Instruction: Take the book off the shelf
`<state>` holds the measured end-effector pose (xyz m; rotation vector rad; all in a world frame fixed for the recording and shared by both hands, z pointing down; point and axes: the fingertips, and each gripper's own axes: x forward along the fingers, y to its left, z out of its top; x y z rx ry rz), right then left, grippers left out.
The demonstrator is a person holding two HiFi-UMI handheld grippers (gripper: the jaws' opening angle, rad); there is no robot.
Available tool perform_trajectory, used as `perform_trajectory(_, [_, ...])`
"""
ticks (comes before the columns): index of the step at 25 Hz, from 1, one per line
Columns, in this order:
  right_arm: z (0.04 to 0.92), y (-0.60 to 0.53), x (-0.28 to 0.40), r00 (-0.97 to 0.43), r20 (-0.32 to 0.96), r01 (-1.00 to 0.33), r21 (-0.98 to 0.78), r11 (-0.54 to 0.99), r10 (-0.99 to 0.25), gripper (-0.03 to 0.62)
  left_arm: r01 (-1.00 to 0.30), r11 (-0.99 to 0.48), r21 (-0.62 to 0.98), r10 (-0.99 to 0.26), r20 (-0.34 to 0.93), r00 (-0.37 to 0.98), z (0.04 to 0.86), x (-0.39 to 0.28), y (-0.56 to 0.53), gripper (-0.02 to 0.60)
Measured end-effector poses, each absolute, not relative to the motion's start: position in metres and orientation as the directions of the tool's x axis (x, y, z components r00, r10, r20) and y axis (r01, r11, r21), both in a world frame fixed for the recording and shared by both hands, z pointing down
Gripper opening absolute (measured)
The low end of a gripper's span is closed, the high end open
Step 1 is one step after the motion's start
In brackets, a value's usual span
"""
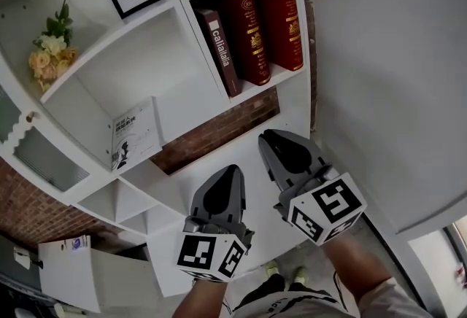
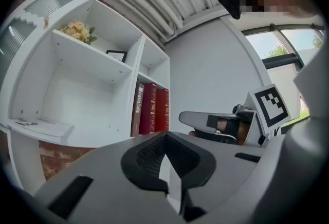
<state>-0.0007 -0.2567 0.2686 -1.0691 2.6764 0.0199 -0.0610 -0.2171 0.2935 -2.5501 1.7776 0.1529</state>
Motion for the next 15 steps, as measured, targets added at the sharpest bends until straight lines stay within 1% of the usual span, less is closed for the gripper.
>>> perform_trajectory(5, [0.254, -0.302, -0.015, -0.679, -0.236, -0.699, -0.082, 0.71, -0.695, 0.032, -0.934, -0.356, 0.024, -0.926, -0.139, 0.35, 0.276, -0.077, -0.255, 0.011])
perform_trajectory(9, [0.242, -0.34, -0.029, -0.678, -0.218, -0.708, -0.066, 0.703, -0.703, 0.087, -0.93, -0.366, 0.02, -0.919, -0.165, 0.358, 0.266, -0.092, -0.285, 0.011])
perform_trajectory(15, [0.235, -0.391, -0.05, -0.666, -0.211, -0.722, -0.061, 0.689, -0.716, 0.11, -0.926, -0.377, 0.024, -0.914, -0.175, 0.367, 0.262, -0.108, -0.319, 0.011])
